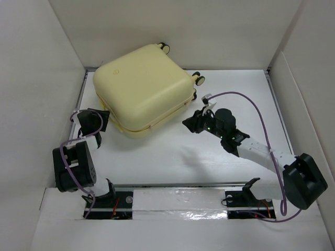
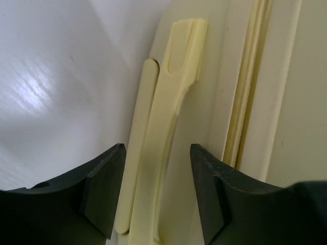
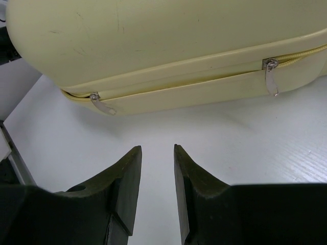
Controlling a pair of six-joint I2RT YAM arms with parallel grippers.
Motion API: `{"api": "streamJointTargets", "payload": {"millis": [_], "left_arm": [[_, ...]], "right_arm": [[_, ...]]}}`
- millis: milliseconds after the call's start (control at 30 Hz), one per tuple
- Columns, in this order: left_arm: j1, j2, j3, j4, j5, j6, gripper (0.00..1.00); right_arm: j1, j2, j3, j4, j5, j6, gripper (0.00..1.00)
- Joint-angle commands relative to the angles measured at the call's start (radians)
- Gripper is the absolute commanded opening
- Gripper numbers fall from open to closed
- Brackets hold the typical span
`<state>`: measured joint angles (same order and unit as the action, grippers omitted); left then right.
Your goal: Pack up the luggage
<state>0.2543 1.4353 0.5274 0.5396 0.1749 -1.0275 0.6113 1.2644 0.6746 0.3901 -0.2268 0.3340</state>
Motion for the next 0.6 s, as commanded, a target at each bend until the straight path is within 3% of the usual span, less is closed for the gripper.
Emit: {"api": "streamJointTargets", "payload": {"millis": [0,133,233,300,367,433,467,500,567], "left_arm": [[-0.01,0.048,0.04,0.072,-0.017,-0.011,0.49],[-0.03,0.115,0.046,0.098,-0.022,-0.025,0.4],[-0.05,0.155,0.025,0.147,-0.018,-0.048,0.28],[-0.059,0.169,-0.003,0.198,-0.014,-0.054,0.0],[-0.072,0.168,-0.023,0.218,-0.012,-0.046,0.0],[-0.11,0.134,-0.046,0.238,-0.018,-0.031,0.0],[-0.127,0.116,-0.082,0.258,-0.023,-0.028,0.0],[-0.147,0.081,-0.102,0.272,-0.025,-0.029,0.0],[-0.211,0.044,-0.166,0.319,-0.011,-0.037,0.0]], "right_arm": [[0.016,-0.04,0.048,0.013,0.007,-0.021,0.38],[0.036,-0.08,0.048,-0.016,0.023,-0.026,0.38],[0.045,-0.102,0.034,-0.026,0.032,-0.026,0.38],[0.045,-0.12,0.02,-0.033,0.034,-0.024,0.38],[0.045,-0.135,0.008,-0.034,0.037,-0.024,0.34],[0.045,-0.145,-0.003,-0.037,0.044,-0.024,0.19],[0.045,-0.149,-0.012,-0.04,0.044,-0.027,0.05],[0.045,-0.16,-0.015,-0.045,0.043,-0.038,0.0],[0.045,-0.172,-0.018,-0.088,0.04,-0.058,0.0]]}}
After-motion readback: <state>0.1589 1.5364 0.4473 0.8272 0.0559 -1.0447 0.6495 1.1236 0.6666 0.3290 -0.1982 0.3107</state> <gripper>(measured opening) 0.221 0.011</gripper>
